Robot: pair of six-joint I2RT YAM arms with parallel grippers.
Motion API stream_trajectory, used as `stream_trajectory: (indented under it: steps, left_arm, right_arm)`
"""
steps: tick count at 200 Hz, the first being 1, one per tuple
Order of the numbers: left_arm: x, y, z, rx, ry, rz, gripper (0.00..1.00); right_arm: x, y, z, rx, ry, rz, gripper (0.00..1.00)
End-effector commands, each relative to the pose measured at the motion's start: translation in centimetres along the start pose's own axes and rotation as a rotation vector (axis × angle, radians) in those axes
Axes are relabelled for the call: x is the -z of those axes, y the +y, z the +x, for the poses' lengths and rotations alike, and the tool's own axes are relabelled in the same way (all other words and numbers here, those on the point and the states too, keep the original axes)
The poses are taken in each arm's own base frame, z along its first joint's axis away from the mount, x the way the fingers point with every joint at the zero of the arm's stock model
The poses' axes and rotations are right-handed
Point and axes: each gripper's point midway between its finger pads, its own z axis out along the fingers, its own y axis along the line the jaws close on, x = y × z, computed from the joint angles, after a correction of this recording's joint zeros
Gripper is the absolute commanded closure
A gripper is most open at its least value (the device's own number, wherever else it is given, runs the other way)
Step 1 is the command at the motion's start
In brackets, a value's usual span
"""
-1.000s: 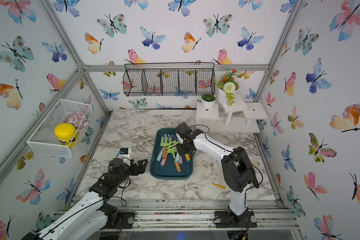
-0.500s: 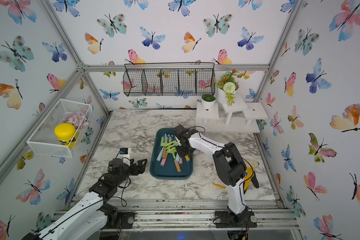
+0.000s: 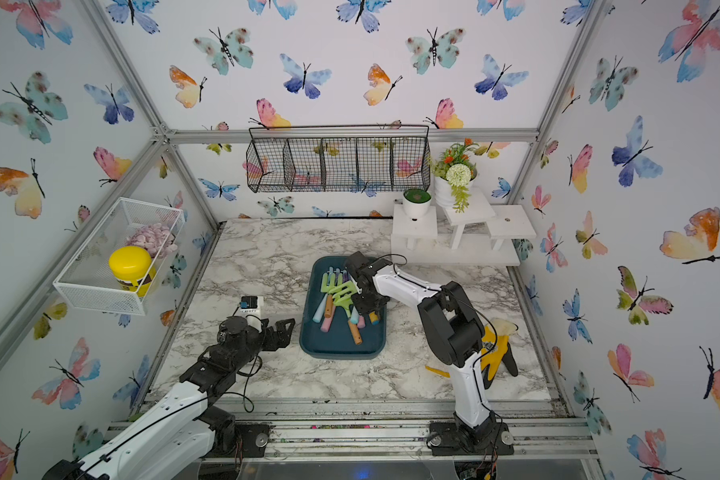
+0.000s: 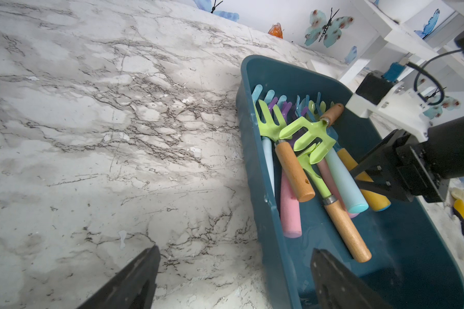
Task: Take the hand rake out of the storage box
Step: Pick up the rake from the storage box.
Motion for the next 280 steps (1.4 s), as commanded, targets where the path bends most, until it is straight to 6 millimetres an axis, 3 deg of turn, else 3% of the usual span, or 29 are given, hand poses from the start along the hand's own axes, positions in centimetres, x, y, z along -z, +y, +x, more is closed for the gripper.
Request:
stream_trajectory:
  steps: [1,73,141,170,211,280]
  left_arm:
    - [0.0,0.0,-0.8,-0.008,-0.03,-0.002,0.07]
    - [-0.2,-0.1,-0.7,-0.01,-0.021,0.004,0.07]
    - [-0.3,-0.1,-0.6,-0.009,-0.017,0.003,0.07]
    - [-0.3,-0.1,-0.5,-0.01,-0.013,0.004,0.07]
    - [-0.4,-0.2,-0.4,-0.01,-0.007,0.008,0.08]
    - [-0.5,-0.2,-0.4,-0.011,-0.001,0.01,0.08]
  right_arm:
    - [-0.2,0.3,0.2,-0.022,0.014,-0.023,0.65]
    - [5.5,0.6,-0.7,-0.041,-0.092,-0.054,0.8]
    - [10.2,2.4,-0.7,0.0,-0.127,-0.104,0.81]
    - [10.2,3.9,-0.4,0.007,-0.147,-0.198,0.81]
    - [8.2,2.5,1.5,-0.002,-0.033,-0.098,0.81]
    - [9.1,3.6,3.7,0.102,0.12,0.05,0.81]
